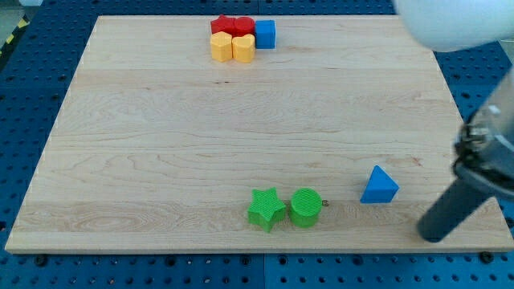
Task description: Push the blue triangle close bottom to the blue cube
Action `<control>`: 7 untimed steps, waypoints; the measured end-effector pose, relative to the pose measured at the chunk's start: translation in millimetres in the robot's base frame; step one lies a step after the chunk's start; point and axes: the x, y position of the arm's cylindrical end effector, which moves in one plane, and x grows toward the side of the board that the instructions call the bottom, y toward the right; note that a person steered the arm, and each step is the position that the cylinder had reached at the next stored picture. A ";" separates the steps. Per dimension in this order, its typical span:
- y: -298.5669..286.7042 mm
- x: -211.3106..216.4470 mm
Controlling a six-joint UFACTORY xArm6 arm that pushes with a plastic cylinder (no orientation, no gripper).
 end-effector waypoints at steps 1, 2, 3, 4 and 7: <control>-37.0 -22.0; -56.5 -68.7; -71.8 -112.6; -68.8 -104.5; -11.3 -96.4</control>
